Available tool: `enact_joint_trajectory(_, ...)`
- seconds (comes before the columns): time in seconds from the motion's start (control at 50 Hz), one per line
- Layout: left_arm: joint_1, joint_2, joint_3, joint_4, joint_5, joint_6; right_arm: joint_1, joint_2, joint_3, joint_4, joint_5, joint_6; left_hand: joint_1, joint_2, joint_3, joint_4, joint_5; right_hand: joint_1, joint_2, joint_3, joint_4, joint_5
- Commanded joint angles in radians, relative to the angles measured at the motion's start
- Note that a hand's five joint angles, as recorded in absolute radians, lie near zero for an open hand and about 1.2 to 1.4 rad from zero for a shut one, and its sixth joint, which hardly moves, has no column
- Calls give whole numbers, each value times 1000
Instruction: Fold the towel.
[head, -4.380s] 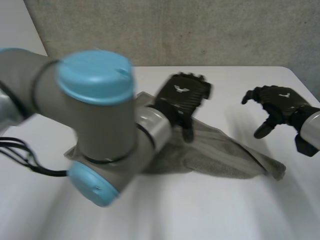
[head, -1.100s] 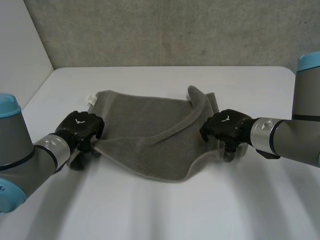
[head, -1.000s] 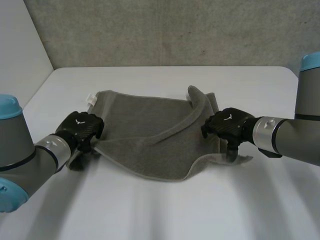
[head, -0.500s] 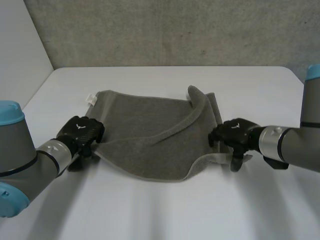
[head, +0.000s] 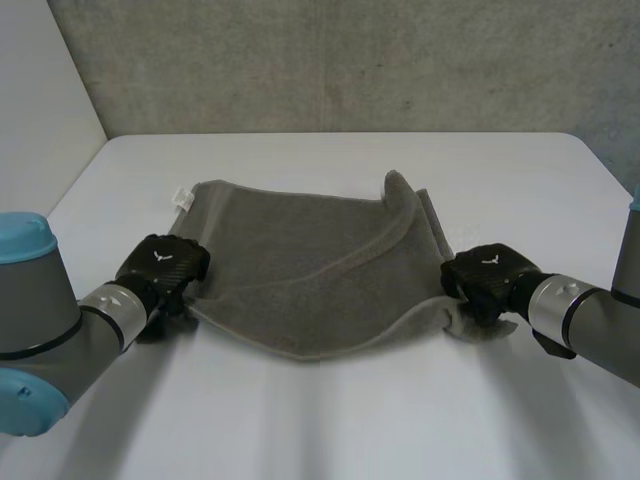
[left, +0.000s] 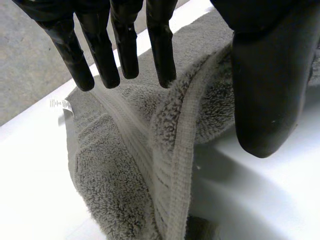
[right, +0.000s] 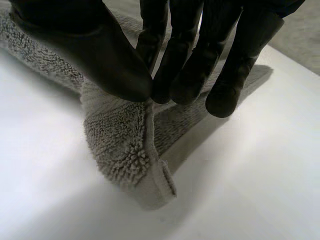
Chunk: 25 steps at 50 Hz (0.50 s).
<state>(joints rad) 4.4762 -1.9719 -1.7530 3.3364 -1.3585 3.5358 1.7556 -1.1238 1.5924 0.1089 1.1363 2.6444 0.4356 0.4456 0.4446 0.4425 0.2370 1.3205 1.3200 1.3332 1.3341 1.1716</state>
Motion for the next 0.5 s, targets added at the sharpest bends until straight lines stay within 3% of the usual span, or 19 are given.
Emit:
enact_joint_trajectory(0.02,0,-10,-14,60,-56,0,-22,-11,3,-14,-10,54,-58,-68,-67,-65,-34,76,76,63,62,50)
enact_joint_trajectory(0.26,2,-7,-17,52,-94,0,-33,-40,51,-43,-15,71,-213,-223,-222,-220,-189,76,76,63,62,50)
enact_joint_trajectory(0.36,0,-1,-40,54,-93,0,-51,-117,90,-139,2,77,-207,-217,-216,-214,-183,76,76,63,62,50)
enact_joint_trajectory(0.5,0,-2,-57,64,-93,37,-50,-117,98,-144,3,117,-105,-115,-114,-112,-81,76,76,63,62,50)
